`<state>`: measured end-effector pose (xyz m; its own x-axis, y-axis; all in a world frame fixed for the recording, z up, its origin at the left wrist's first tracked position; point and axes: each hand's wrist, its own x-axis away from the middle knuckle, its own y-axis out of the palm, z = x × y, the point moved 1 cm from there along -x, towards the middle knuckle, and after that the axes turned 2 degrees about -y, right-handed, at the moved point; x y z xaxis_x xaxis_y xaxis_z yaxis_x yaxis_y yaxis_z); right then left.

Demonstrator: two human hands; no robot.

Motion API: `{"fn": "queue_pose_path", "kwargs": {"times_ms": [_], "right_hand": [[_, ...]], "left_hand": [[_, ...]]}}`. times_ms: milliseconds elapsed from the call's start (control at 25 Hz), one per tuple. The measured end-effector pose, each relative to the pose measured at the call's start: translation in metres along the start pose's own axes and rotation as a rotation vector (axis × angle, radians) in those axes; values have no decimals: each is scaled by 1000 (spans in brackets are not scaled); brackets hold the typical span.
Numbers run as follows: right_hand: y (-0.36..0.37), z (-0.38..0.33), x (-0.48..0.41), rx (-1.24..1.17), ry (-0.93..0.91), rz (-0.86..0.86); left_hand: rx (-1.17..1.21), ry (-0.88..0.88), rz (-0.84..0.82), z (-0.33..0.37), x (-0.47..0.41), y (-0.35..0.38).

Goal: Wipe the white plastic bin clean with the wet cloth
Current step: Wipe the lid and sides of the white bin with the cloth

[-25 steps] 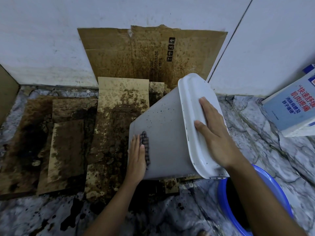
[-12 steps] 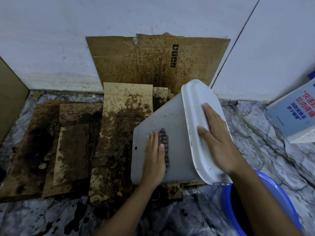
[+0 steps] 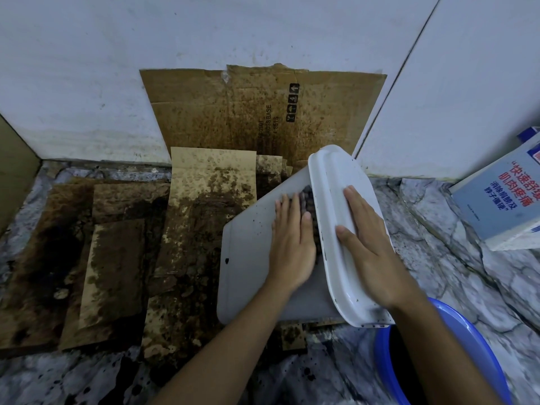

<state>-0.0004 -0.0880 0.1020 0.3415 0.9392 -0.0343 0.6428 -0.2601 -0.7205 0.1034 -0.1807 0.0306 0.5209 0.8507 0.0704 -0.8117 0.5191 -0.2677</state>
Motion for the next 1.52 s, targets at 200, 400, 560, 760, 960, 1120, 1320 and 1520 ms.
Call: {"fn": "queue_pose_path", "kwargs": {"times_ms": [200, 400, 560, 760, 960, 1120, 1320, 1520], "right_hand": [[0, 3, -2, 2, -6, 11], [-3, 2, 0, -19, 25, -4], [-2, -2, 2, -12, 18, -5], [3, -9, 1, 1, 2, -6], [5, -12, 1, 3, -4, -7], [5, -11, 1, -5, -4, -7], [1, -7, 1, -24, 4, 3], [1, -3, 1, -19, 1, 3]], "left_hand": [[-13, 15, 45, -3, -59, -12], [-27, 53, 57, -16, -69, -13], [-39, -3, 94, -56, -68, -27], [-17, -148, 114, -122, -61, -49], [-30, -299, 142, -177, -41, -63], [-18, -341, 131, -184, -35, -63], [-27, -244, 126, -144, -49, -54], [53, -81, 59, -59, -65, -38]]}}
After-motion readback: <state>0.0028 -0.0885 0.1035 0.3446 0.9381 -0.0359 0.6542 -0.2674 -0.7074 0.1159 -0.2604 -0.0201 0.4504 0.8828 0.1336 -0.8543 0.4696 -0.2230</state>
